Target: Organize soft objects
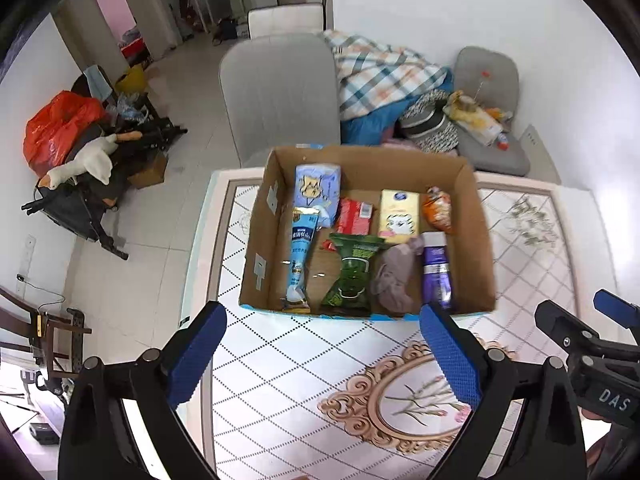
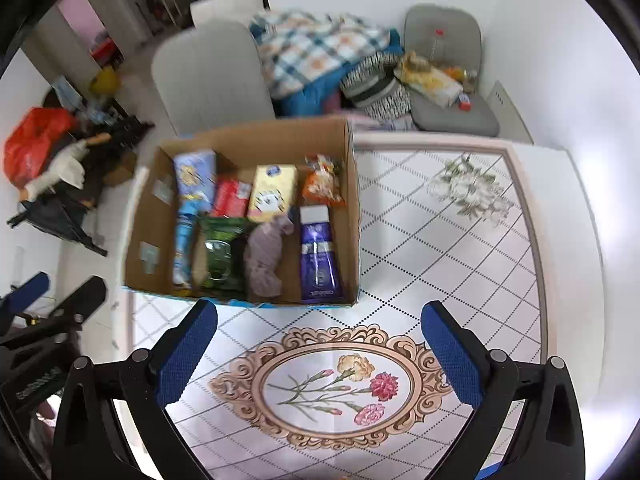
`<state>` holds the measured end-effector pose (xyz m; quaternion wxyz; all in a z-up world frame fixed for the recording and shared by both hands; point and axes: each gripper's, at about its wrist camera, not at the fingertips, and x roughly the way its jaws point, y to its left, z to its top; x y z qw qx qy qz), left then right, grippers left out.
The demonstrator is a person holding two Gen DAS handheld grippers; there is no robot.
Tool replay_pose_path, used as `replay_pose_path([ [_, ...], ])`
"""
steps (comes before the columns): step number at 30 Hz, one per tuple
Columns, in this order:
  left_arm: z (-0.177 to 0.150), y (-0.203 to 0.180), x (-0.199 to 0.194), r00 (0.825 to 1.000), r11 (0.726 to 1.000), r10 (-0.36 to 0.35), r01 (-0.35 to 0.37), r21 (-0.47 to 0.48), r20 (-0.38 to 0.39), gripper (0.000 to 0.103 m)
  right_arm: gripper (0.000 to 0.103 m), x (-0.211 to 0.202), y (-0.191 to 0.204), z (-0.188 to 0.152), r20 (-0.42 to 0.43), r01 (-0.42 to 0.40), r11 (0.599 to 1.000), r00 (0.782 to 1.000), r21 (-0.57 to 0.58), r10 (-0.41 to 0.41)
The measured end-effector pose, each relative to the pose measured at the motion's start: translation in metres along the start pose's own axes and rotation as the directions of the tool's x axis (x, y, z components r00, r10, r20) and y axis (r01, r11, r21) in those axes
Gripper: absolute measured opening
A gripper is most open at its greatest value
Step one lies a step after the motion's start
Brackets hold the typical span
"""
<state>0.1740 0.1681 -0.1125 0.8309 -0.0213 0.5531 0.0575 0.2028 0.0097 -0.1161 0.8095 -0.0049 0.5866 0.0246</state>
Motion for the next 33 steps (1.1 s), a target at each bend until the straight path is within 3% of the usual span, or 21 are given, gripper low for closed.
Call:
replay_pose_path([
  [7, -0.01, 0.002, -0.077, 0.997, 0.999, -0.02, 0.022, -0.031, 0.069, 0.099, 0.103, -0.089, 0.0, -0.023, 0.103, -0.016, 0.999, 0.994, -0.031, 0.019],
  [15, -0.03, 0.002, -0.138, 0.992, 0.998, -0.044, 0.048, -0.032, 0.117, 0.099, 0.103, -0.166, -0.007, -0.044, 0.185, -0.033, 0.998, 0.982, -0.052, 0.042],
  [22, -0.035, -0.001, -0.165, 0.986, 0.999, -0.012, 0.019, -0.037, 0.166, 0.099, 0.103, -0.194, -0.014, -0.052, 0.21, -0.028, 0.998, 0.977, -0.05, 0.038],
  [33, -0.039, -0.007, -0.171, 0.984, 0.999, -0.015, 0.021, -0.034, 0.175, 0.099, 0.103, -0.209, -0.027, -0.057, 0.235, -0.021, 0.999, 0.972, -0.035, 0.029],
])
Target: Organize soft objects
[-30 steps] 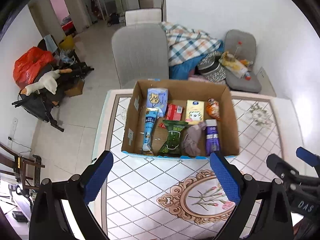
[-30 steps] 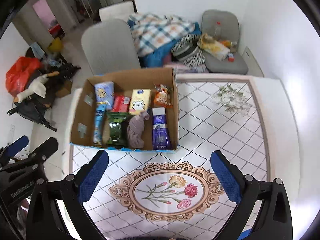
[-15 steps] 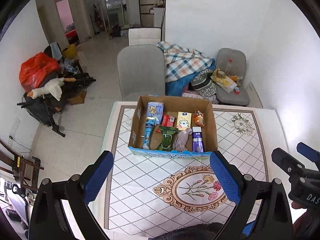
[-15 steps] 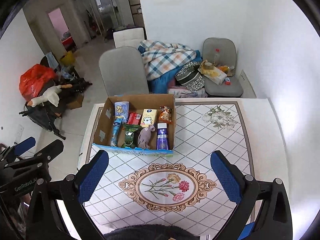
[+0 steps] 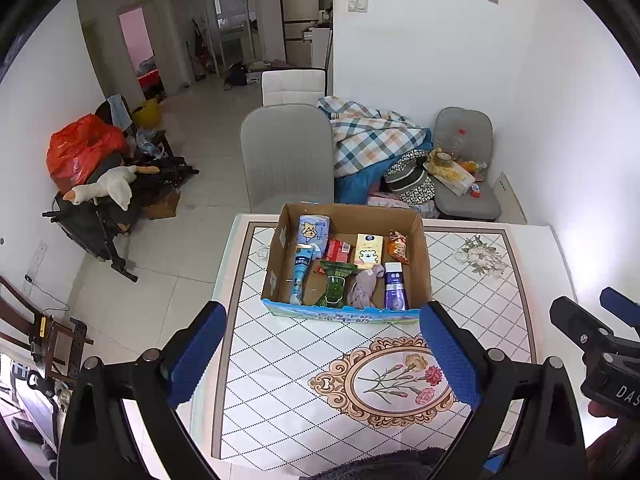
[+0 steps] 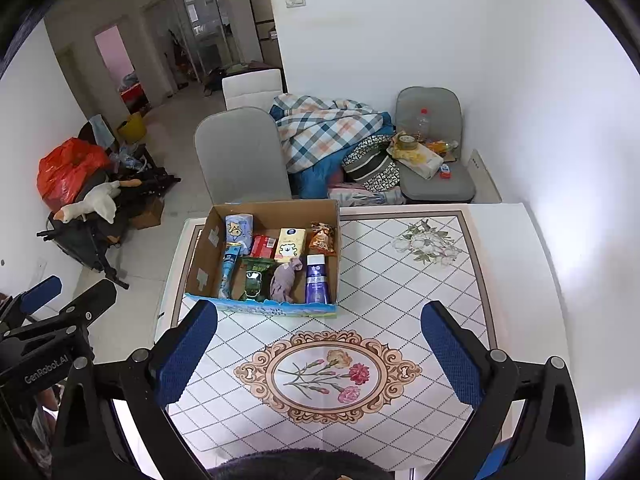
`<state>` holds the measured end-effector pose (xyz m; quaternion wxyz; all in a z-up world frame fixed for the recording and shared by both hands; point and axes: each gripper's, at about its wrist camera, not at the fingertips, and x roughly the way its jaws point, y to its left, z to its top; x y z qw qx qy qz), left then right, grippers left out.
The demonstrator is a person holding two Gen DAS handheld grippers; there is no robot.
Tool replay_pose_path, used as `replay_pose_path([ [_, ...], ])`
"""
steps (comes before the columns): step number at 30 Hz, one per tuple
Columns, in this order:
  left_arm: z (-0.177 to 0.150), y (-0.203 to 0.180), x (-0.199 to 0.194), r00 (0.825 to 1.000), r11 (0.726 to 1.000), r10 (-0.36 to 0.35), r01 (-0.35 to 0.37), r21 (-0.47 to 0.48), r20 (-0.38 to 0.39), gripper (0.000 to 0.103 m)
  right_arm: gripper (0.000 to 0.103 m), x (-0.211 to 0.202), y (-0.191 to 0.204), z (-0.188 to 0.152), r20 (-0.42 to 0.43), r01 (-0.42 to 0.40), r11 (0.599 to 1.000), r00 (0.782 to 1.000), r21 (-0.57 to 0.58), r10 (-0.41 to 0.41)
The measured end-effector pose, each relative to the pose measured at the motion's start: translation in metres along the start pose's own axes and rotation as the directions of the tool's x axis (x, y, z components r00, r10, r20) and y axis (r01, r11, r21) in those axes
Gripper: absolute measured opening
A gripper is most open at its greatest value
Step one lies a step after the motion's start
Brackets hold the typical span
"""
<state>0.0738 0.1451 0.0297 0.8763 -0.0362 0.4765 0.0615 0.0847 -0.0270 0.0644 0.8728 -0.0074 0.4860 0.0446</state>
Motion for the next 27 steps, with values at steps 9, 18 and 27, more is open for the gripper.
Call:
replay_pose_path([
  [9, -0.0017, -0.0064, -0.0028, 1.0, 1.0, 0.003, -0.003, 0.005, 0.001, 0.099, 0.103, -0.0045, -0.0038, -0.0021, 0.004, 0.007, 1.0, 1.0, -0.006, -0.007],
  [18, 0.0001, -0.0074, -0.0062, 1.0, 1.0, 0.007, -0.007, 0.005, 0.002, 0.099, 0.103, -0.0056, -0.0082, -0.0027, -0.002, 0.007, 1.0, 1.0, -0.012, -0.007],
  [27, -0.0029, 0.0005, -0.0072, 1.0, 1.0, 0.01, -0.01, 0.001, -0.004, 0.099, 0.103, -0.0045, -0.0077, -0.0012, 0.002, 0.006, 1.0, 1.0, -0.026, -0.006],
])
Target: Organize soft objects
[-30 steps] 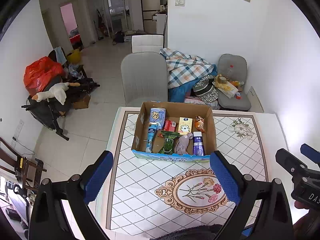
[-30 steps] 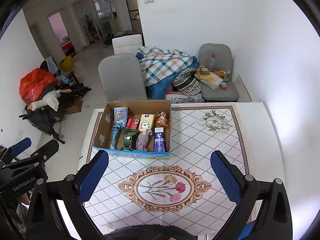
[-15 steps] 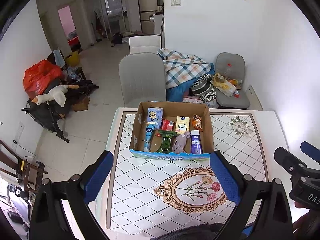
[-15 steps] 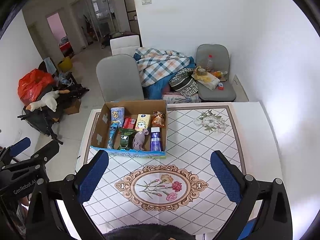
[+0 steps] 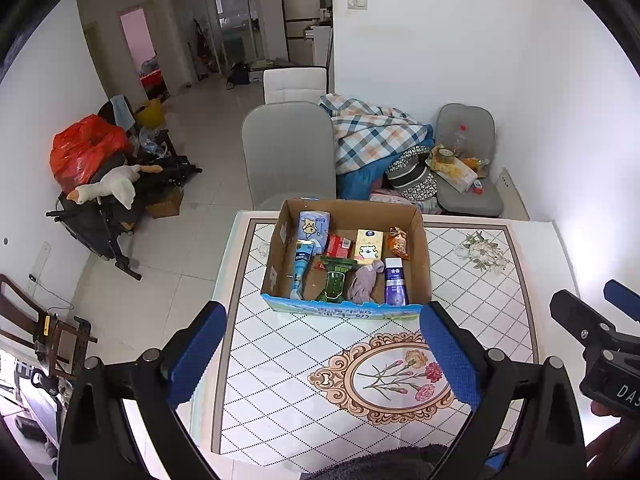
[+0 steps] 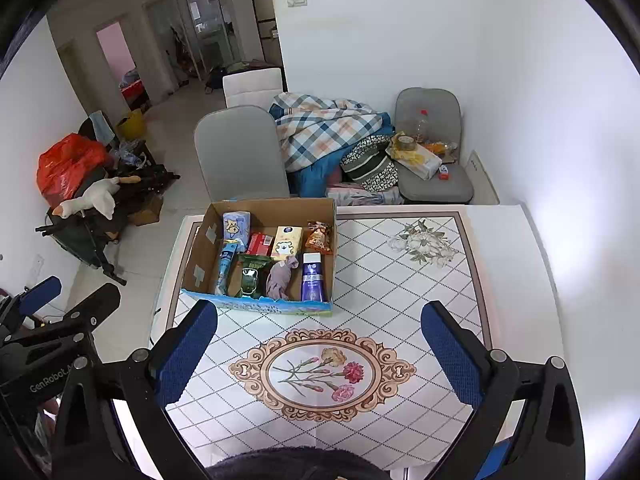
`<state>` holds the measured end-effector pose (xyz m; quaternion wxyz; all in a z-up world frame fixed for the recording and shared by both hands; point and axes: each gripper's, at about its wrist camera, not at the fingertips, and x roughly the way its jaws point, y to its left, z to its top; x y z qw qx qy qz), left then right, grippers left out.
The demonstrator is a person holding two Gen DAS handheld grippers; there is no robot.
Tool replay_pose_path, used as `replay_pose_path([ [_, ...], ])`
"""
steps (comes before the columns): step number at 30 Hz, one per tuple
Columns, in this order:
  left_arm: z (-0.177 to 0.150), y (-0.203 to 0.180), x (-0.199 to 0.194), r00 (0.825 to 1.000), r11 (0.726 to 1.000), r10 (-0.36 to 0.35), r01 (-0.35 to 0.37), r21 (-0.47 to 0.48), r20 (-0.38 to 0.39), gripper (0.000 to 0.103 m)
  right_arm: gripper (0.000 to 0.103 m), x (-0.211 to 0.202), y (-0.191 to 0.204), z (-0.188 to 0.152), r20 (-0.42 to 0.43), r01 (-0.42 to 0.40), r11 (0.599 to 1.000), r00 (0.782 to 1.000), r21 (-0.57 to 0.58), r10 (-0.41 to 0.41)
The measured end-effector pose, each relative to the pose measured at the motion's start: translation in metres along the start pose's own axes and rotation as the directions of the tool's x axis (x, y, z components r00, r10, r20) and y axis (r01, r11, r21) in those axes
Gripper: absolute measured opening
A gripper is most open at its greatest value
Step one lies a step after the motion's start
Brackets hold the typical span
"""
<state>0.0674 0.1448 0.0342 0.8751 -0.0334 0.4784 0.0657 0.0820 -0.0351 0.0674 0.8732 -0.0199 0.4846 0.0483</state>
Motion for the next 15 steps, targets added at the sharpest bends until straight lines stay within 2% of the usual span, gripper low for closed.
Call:
replay_pose_path([
  [15, 0.003, 0.0049, 0.0003, 1.0, 1.0, 0.006, -0.006, -0.003, 0.012, 0.099, 0.103, 0.0058, 0.0042, 0.0007, 0.01, 0.0, 1.0, 1.0, -0.014, 0.0],
])
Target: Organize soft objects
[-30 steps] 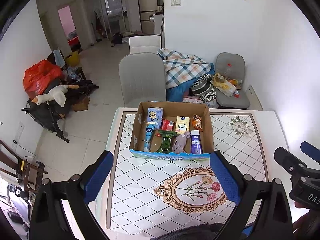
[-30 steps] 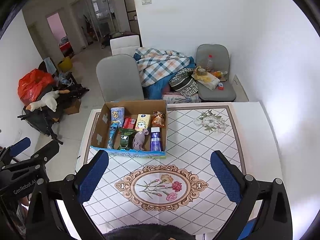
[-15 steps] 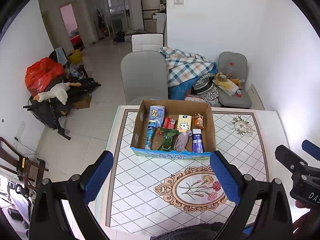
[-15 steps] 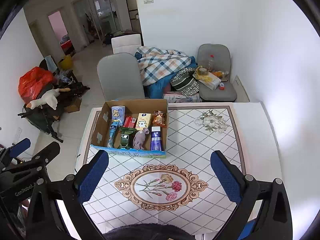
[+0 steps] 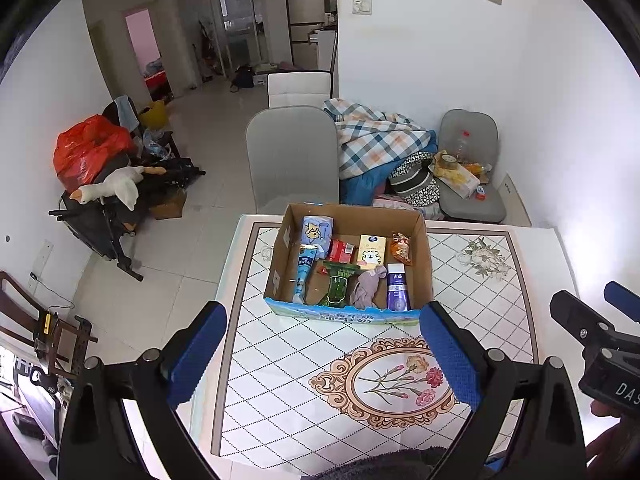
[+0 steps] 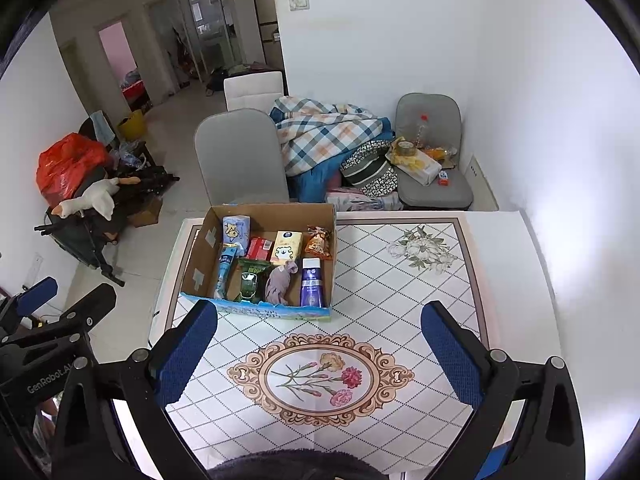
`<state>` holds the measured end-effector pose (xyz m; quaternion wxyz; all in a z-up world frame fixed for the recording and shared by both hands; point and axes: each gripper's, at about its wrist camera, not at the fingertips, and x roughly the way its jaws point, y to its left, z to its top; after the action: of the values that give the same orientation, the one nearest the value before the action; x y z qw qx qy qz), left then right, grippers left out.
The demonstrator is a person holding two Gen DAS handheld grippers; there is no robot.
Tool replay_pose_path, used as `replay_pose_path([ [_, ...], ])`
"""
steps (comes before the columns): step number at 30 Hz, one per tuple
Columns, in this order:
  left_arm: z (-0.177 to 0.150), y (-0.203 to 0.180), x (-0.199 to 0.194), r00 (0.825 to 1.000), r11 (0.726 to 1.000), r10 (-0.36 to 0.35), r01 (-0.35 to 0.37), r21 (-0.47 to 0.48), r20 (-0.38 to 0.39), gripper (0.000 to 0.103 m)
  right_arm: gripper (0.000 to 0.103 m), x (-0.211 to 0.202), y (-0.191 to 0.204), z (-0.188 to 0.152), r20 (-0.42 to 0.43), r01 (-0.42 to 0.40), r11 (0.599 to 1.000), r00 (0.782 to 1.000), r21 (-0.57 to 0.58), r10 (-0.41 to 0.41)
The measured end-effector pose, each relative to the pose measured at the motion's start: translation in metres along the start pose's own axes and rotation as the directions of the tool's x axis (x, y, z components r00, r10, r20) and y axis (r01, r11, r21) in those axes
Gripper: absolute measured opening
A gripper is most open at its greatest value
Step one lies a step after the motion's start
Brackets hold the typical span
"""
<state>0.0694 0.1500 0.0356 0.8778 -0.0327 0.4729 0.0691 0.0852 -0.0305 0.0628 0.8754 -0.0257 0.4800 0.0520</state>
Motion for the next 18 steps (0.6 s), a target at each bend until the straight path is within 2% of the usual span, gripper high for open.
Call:
replay_pose_path([
  [18, 0.0041, 0.0002, -0.0018, 1.0, 1.0, 0.004, -0.004, 0.013, 0.014, 0.099, 0.103, 0.0021, -0.0002, -0.0047, 0.004, 0.015, 1.0, 1.0, -0.014, -0.015],
])
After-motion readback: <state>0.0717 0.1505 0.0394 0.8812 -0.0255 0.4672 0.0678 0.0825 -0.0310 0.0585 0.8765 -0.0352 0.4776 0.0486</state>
